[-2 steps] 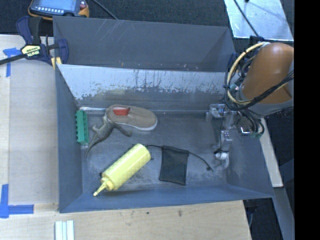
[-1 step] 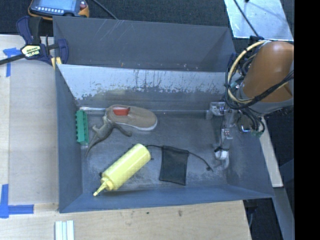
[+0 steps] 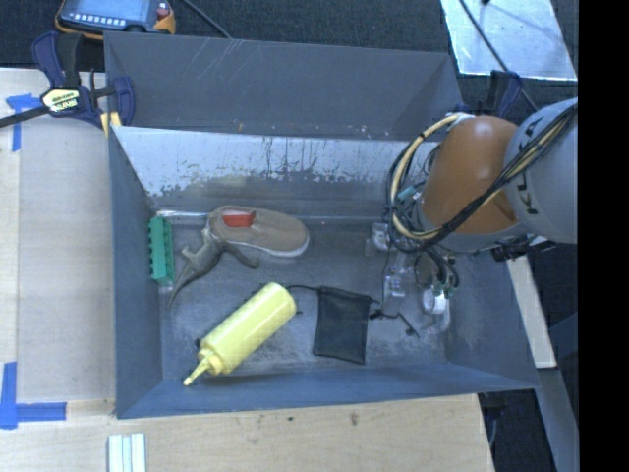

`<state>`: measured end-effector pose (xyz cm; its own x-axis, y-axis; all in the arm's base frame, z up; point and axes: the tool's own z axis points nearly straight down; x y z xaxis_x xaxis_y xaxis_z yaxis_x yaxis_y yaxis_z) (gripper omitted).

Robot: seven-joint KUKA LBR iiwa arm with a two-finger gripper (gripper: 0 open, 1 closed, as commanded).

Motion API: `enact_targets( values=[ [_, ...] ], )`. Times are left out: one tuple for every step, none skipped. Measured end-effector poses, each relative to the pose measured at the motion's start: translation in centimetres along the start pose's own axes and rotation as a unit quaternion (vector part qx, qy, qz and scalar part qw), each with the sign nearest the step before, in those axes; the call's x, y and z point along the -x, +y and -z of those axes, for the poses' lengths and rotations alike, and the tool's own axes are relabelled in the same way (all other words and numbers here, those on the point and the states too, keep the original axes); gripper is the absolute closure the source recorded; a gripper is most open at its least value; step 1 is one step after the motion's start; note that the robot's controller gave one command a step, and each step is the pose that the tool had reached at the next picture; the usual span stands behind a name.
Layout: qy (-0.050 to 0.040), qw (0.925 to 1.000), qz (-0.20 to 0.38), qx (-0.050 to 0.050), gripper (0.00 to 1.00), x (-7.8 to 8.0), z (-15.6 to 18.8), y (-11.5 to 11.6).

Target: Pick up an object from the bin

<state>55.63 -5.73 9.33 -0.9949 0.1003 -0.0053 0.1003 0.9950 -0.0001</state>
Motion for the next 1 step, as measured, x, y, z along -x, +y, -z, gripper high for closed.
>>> enact_targets(
  values=[
    [0.0031, 0.9996, -0.027, 0.000, 0.00, -0.03, 0.84, 1.90]
  ],
)
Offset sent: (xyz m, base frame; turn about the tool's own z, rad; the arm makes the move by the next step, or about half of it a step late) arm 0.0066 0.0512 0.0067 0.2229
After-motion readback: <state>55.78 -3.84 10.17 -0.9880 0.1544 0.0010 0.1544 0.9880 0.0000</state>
